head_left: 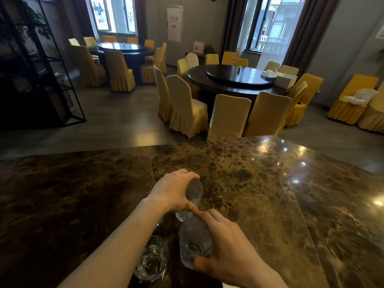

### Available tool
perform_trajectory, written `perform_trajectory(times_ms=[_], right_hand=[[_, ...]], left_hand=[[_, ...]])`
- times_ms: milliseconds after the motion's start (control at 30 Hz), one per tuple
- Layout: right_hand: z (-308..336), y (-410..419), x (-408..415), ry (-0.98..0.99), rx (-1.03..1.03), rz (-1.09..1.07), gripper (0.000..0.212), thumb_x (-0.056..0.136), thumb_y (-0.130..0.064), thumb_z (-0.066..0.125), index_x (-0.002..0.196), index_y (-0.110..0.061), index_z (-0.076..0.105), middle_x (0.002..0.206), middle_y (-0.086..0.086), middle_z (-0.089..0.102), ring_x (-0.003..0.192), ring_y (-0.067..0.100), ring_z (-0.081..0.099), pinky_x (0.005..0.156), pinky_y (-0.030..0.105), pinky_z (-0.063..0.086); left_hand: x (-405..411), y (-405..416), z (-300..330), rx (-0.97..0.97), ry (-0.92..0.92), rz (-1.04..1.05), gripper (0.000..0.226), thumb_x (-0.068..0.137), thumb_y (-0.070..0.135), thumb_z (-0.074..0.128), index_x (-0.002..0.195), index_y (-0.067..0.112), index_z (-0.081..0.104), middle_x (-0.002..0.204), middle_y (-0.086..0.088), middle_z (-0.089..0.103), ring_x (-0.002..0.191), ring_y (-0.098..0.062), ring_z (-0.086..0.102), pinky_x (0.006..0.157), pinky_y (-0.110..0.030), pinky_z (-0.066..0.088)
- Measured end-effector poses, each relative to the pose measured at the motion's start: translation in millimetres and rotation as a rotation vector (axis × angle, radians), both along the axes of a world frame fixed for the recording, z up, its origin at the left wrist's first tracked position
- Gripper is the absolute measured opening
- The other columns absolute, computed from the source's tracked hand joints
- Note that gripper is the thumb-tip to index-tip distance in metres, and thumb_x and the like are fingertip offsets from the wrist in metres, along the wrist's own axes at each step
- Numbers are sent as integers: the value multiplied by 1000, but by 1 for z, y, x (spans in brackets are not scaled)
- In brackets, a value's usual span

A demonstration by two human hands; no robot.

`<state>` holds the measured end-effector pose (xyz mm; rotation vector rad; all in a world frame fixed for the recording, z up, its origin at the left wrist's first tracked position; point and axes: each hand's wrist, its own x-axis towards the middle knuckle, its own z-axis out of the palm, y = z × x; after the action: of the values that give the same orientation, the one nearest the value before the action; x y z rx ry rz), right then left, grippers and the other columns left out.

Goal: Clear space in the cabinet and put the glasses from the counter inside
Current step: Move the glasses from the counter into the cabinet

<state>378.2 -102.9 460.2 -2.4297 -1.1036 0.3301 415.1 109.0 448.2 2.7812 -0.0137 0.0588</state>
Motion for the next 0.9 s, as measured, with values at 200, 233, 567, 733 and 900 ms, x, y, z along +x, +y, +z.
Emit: perform_trajectory(times_ms=[200, 233, 567, 733, 900], right_hand=[[-2, -1, -1, -5, 17, 2, 105, 64, -65, 65, 155, -38, 21, 124, -17, 47, 112, 8, 54, 91, 27, 50], [-1, -2, -1, -5, 17, 5, 104, 65, -65, 65, 155, -38, 20, 125, -17, 46, 113, 8, 54, 92, 27, 50], [46, -18, 22, -59, 71, 53, 81, 77, -78, 53, 148, -43, 35, 133, -25, 52, 117, -4, 52, 100, 29, 49], [70, 28, 52, -192, 36, 64, 60, 84, -61, 64, 136, -34, 52, 122, -15, 63, 107, 0, 59, 91, 32, 56], [58, 111, 60, -334, -87, 187, 65, 83, -43, 77, 140, -31, 49, 131, -4, 56, 117, 20, 57, 93, 42, 54]], left_hand=[[0, -1, 1, 0, 6, 4, 93, 63, 52, 85, 143, 39, 39, 138, 11, 49, 128, -16, 48, 105, -40, 45], [0, -1, 1, -1, 9, 4, 94, 63, 52, 85, 144, 39, 38, 139, 11, 48, 129, -17, 47, 105, -40, 45], [-67, 27, 28, -144, -133, 155, 81, 76, 70, 63, 146, 50, 26, 145, 22, 39, 128, -3, 44, 103, -36, 46], [-151, 51, 20, -175, -52, 350, 80, 72, 72, 64, 142, 50, 32, 129, 25, 47, 115, 0, 50, 98, -34, 50], [-182, 14, 9, -140, 51, 304, 110, 54, 80, 70, 145, 56, 13, 147, 32, 24, 135, -2, 31, 114, -37, 34]])
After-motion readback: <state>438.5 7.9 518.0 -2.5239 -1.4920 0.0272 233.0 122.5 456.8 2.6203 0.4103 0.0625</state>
